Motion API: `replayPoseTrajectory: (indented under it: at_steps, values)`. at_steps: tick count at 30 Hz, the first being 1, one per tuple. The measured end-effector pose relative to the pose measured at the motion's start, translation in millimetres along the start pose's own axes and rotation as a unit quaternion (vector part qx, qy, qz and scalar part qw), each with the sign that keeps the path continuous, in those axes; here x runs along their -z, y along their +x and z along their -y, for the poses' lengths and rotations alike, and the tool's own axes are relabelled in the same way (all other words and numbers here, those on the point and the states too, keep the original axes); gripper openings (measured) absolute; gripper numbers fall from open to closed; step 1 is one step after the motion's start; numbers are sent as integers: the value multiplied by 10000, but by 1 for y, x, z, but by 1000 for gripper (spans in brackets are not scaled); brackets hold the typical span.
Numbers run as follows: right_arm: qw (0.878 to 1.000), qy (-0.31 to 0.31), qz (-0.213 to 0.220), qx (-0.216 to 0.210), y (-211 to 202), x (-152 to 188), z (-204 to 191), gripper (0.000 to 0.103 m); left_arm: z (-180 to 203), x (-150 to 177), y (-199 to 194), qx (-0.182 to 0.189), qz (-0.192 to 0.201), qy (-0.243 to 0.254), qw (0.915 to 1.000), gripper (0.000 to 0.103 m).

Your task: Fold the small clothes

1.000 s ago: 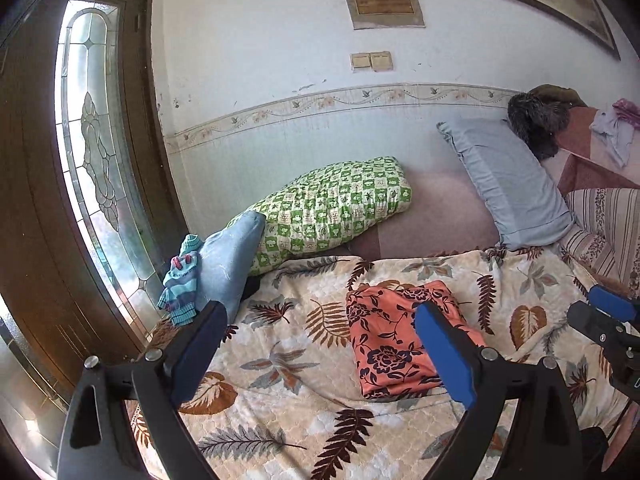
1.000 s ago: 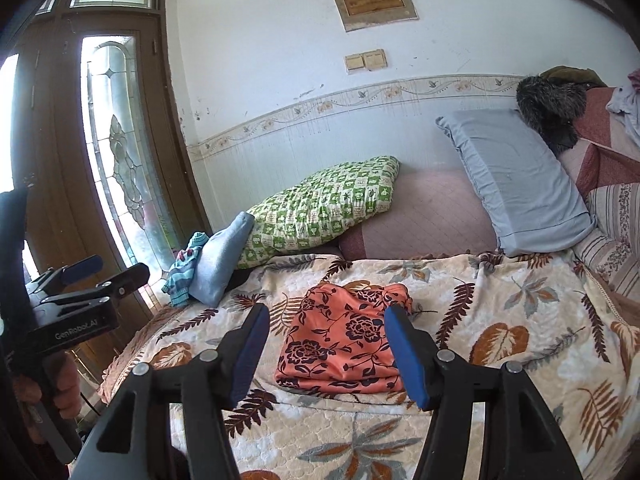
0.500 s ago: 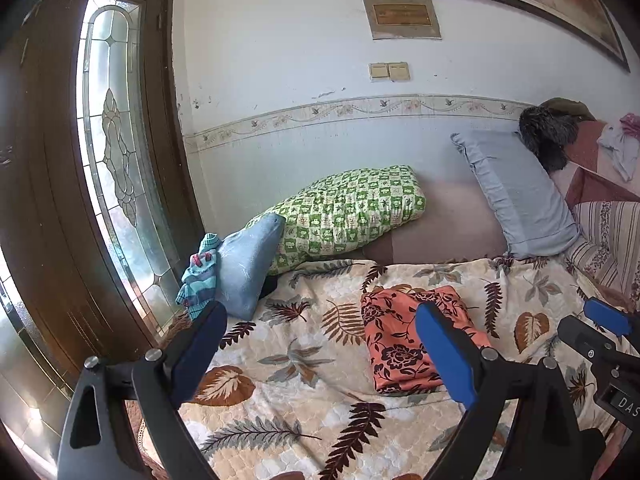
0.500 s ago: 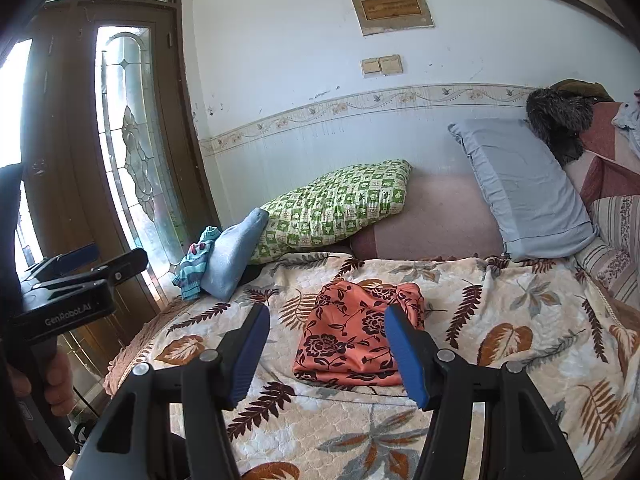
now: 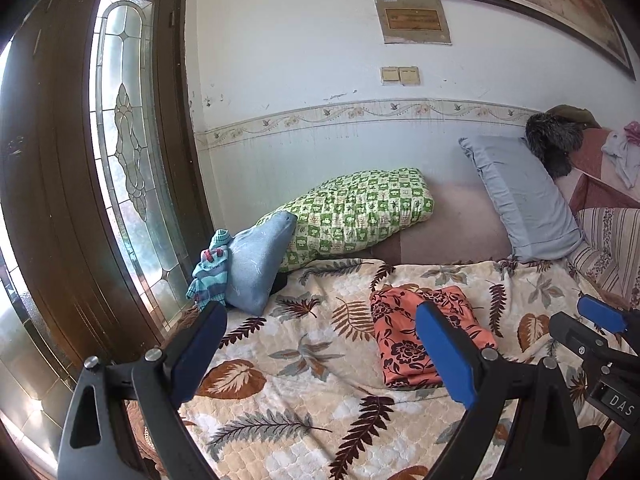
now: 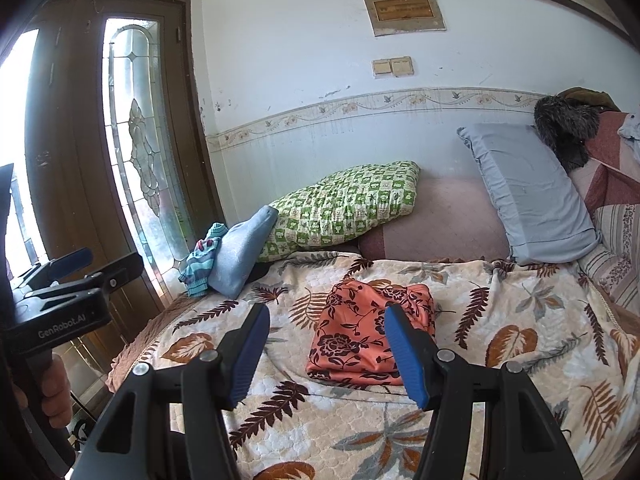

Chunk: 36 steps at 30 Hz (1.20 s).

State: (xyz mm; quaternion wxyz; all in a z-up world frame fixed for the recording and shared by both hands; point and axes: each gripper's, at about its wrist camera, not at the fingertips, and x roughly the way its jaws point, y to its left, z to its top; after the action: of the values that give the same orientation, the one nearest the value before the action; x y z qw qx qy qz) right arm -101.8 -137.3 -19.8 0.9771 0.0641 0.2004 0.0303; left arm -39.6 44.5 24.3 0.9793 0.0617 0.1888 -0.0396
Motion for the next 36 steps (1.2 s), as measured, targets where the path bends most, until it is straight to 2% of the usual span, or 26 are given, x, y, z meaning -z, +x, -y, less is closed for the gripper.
replayPoseTrajectory:
  at_steps: [15,36]
  values:
    - [10000,-73,59,25,-8,-2,-12,64,-10,3,-6,-23,6,-134,9999,95]
    - [9999,-83,141,25,-12,-6,-9,64,-5,1,-12,1,43,-129,9999,95]
